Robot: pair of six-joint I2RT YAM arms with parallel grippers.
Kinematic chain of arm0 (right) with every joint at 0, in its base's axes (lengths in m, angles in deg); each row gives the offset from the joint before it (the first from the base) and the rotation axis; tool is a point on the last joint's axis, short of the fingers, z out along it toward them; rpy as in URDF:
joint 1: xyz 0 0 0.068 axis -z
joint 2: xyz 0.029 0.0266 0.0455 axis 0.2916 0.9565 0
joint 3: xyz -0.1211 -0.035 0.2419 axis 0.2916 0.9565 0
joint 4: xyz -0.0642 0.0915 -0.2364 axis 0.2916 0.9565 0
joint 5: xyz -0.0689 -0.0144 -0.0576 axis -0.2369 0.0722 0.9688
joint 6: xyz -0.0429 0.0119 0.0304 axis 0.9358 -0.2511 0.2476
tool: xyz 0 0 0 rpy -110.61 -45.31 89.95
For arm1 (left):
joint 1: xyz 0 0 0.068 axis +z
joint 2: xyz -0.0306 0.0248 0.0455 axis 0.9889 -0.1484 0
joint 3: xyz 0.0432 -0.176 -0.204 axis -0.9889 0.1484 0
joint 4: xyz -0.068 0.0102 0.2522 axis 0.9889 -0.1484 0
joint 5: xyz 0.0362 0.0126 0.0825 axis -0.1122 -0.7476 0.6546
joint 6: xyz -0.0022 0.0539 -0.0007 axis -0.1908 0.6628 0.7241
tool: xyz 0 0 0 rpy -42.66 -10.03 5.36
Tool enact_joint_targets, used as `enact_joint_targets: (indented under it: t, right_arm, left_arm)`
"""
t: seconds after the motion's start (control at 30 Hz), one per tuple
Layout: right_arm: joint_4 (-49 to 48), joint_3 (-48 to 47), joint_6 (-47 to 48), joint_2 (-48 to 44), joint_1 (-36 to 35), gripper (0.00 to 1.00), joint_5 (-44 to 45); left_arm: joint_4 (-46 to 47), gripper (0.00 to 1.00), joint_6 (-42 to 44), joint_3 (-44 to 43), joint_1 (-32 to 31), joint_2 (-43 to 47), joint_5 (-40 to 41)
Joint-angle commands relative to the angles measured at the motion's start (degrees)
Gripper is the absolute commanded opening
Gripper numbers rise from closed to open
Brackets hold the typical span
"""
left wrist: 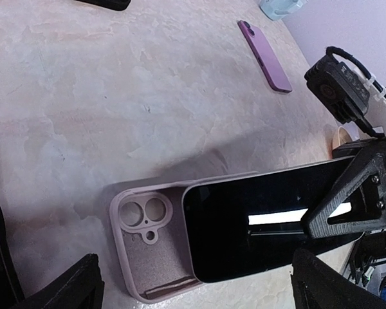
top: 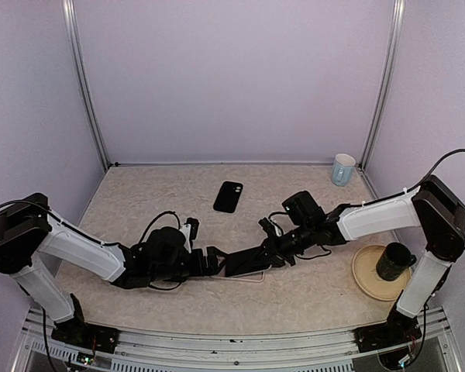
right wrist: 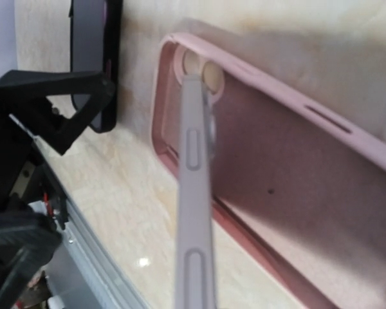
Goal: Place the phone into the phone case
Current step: Install the phone on the phone case.
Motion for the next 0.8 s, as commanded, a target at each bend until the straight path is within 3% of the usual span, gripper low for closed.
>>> enact_joint_targets:
  t: [0.0,0.77]
  right_arm:
    - [-3.57,-1.56,-1.87,1.64,0.33,0.0,-4.66]
    - [-7.28,-0.87,-4.84,7.35,1.86,0.0,-9.67]
  left_arm:
    - [2.26,0.99,-0.64,-1.28,-0.44,-1.78,-0.67]
    - [3.17,0.99,-2.74,-2.22,-1.82,-5.27,-1.97]
